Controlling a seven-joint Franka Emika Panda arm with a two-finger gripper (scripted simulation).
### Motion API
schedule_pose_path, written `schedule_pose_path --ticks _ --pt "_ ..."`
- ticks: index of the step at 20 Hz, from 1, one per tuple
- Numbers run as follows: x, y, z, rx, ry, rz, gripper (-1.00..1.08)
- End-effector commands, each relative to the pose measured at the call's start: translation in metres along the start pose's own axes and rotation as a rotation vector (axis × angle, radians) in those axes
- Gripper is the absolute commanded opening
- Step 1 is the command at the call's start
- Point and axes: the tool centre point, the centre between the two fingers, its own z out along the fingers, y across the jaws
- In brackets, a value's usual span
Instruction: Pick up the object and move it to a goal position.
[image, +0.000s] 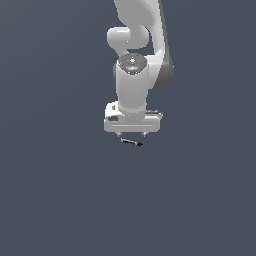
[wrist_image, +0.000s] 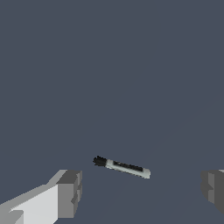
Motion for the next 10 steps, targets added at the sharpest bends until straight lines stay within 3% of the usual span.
schedule_pose_path --ticks 1,10 --pt "0.0000 0.0000 0.0000 0.000 0.000 0.000 1.00" --pt "-0.0044 -0.0044 0.0013 0.015 -0.022 -0.027 1.00"
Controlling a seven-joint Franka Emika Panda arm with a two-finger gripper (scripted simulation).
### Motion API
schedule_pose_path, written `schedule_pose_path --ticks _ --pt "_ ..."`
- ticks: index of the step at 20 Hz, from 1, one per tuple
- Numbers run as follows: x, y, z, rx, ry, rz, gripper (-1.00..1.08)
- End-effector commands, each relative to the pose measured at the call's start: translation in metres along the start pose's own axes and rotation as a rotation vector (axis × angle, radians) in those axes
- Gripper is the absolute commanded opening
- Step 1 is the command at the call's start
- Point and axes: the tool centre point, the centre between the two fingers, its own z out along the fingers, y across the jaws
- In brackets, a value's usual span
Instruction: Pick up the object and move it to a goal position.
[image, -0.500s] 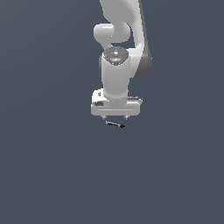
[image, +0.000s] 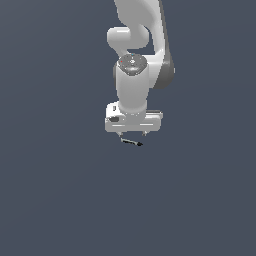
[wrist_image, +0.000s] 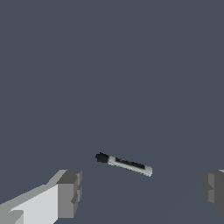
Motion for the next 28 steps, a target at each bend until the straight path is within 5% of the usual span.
schedule_pose_path --ticks 1,14,28 --pt "-0.001 -0.001 0.000 0.003 -0.004 -0.004 1.00" --pt "-0.004 0.001 0.010 -0.005 -0.003 -0.098 1.00" --pt "-0.019 0.006 0.046 -0.026 -0.005 -0.444 1.00"
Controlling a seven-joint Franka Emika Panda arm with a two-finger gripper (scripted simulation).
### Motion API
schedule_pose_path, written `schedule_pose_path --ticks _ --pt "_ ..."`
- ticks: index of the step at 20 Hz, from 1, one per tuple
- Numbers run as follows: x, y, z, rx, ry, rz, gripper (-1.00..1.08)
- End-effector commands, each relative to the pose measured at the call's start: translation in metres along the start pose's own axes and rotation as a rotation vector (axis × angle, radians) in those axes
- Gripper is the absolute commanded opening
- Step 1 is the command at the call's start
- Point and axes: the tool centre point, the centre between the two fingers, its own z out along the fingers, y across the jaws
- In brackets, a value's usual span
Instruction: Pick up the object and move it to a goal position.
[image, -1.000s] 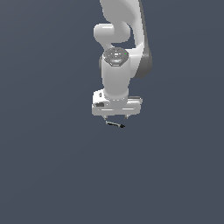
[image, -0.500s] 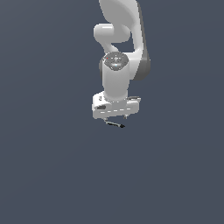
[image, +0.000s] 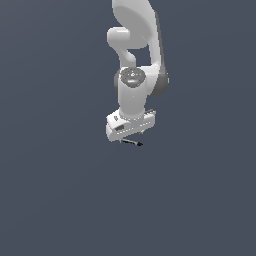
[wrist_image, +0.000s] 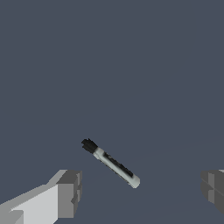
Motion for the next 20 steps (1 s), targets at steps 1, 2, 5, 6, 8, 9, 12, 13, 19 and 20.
schedule_pose_path --ticks 1,2,5,6,8,9,12,13,19,20 --pt "-0.003 -0.001 0.007 -0.003 -0.001 -0.074 1.00" --pt "-0.005 -0.001 0.010 -0.005 -0.001 -0.103 1.00" --pt "-0.008 -0.003 0.018 -0.008 -0.001 -0.190 1.00" --pt "-0.010 -0.003 0.021 -0.009 -0.002 -0.219 1.00" --pt "-0.012 -0.004 0.027 -0.011 -0.002 -0.278 1.00" --pt "-0.014 -0.005 0.029 -0.011 -0.002 -0.307 1.00" --pt "-0.018 -0.007 0.037 -0.013 -0.002 -0.395 1.00" --pt "-0.019 -0.008 0.040 -0.014 -0.002 -0.424 1.00" --pt "-0.027 -0.013 0.055 -0.016 0.000 -0.601 1.00" --pt "-0.029 -0.014 0.058 -0.016 0.000 -0.630 1.00"
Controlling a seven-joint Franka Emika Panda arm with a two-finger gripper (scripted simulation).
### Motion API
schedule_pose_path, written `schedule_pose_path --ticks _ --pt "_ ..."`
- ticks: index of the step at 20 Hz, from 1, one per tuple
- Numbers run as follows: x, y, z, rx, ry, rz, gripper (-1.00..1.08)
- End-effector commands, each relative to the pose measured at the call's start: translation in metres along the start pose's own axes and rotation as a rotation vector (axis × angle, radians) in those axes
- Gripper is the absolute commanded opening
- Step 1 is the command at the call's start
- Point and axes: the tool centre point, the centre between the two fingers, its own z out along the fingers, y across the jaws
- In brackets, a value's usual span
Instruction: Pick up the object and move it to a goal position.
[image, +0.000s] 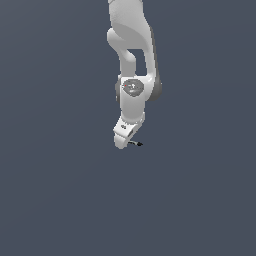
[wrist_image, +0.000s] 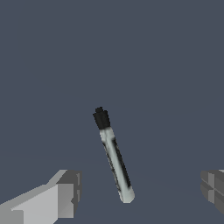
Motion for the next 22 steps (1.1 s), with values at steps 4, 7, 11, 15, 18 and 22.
schedule_pose_path --ticks 4,7,11,15,18,22 --pt "-0.003 -0.008 0.012 -0.002 0.004 -0.149 1.00" --pt "-0.004 -0.012 0.017 -0.002 0.006 -0.210 1.00" --pt "-0.005 -0.016 0.021 -0.003 0.008 -0.270 1.00" --pt "-0.006 -0.018 0.024 -0.003 0.009 -0.307 1.00" --pt "-0.006 -0.019 0.025 -0.003 0.010 -0.318 1.00" --pt "-0.006 -0.018 0.026 -0.003 0.010 -0.314 1.00"
